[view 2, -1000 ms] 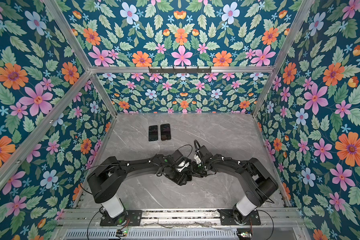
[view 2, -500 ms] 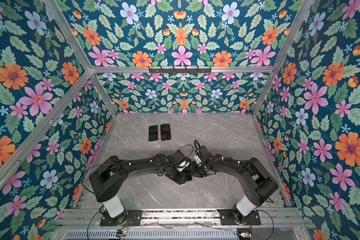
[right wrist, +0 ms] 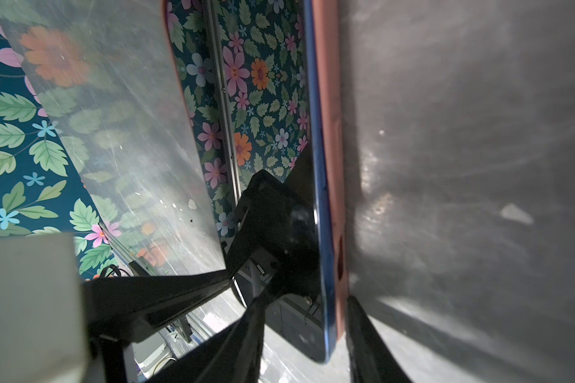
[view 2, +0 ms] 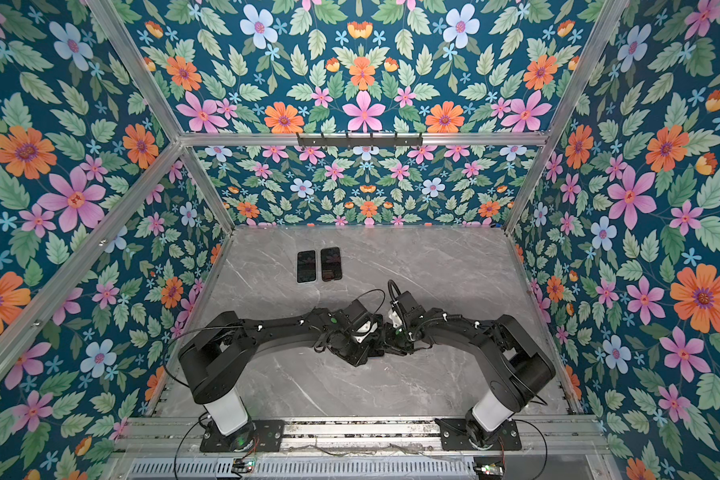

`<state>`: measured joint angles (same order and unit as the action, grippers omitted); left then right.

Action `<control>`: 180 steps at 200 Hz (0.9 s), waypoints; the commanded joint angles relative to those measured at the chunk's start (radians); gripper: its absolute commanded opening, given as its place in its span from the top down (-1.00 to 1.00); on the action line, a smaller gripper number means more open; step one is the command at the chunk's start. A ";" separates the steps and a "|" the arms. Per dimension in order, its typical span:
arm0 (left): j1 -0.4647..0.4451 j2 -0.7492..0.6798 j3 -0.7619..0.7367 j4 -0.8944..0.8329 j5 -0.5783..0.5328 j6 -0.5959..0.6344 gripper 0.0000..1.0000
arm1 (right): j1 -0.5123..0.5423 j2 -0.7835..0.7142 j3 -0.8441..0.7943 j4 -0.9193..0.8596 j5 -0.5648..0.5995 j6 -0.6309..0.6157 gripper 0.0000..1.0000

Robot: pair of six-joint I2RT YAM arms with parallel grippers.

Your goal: Put the phone into the phone case

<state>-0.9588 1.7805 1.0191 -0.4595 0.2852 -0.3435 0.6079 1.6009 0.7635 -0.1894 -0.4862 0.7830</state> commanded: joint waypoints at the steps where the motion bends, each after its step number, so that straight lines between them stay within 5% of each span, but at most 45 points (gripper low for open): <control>1: -0.001 0.018 -0.020 -0.051 -0.036 -0.010 0.52 | 0.001 -0.001 -0.002 0.007 -0.005 0.007 0.19; 83: 0.027 -0.063 -0.082 0.028 0.019 -0.122 0.70 | 0.001 -0.025 -0.004 -0.005 0.009 0.002 0.19; 180: 0.072 -0.197 -0.157 0.152 0.100 -0.335 0.20 | 0.001 -0.039 -0.007 0.002 0.015 0.010 0.19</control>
<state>-0.8894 1.5841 0.8593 -0.3454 0.3660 -0.6250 0.6079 1.5654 0.7578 -0.1905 -0.4774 0.7830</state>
